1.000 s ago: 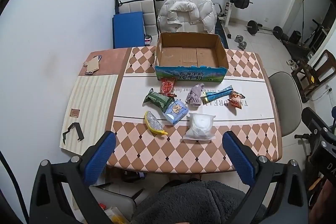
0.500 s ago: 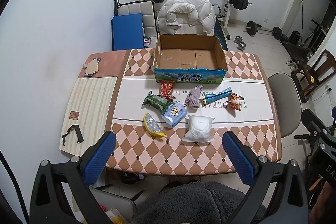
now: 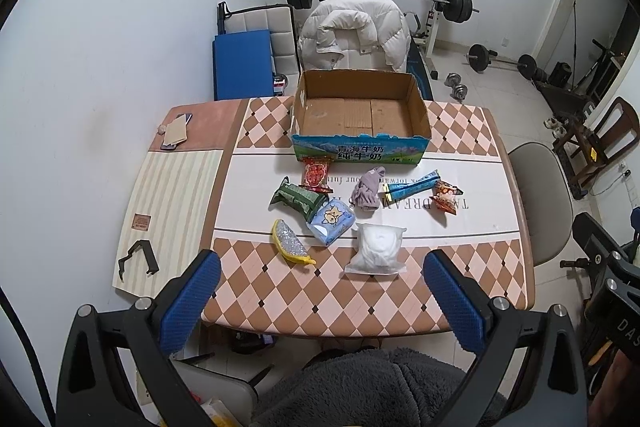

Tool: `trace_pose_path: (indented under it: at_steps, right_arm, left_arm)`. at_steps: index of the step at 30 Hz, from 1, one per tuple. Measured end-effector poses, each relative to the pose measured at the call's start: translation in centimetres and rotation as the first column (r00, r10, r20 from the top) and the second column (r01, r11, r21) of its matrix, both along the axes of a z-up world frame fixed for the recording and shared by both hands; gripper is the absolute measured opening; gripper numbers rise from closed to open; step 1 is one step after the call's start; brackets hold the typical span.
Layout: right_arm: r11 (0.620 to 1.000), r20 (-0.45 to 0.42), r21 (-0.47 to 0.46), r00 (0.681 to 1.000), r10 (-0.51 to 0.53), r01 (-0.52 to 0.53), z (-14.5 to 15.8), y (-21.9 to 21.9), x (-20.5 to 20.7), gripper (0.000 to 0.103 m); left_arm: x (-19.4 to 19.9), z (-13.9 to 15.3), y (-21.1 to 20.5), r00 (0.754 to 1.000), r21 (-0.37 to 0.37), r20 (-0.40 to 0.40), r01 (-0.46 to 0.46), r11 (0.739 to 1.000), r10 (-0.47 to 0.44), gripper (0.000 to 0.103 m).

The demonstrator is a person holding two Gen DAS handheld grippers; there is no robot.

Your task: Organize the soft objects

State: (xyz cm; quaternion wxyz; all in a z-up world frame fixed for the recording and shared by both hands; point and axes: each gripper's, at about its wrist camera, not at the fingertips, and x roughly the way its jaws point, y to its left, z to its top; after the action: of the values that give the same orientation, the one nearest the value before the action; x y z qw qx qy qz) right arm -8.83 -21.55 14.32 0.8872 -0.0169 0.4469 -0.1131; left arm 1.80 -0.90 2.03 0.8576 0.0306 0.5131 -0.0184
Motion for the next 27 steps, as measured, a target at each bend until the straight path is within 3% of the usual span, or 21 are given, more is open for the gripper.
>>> trace_pose_path:
  at_steps: [27]
  right_arm:
    - [1.0, 0.007, 0.002, 1.0, 0.001, -0.001, 0.46, -0.31, 0.1, 0.103]
  left_arm:
    - [0.13, 0.63, -0.18, 1.0, -0.001, 0.013, 0.0, 1.0, 0.0, 0.103]
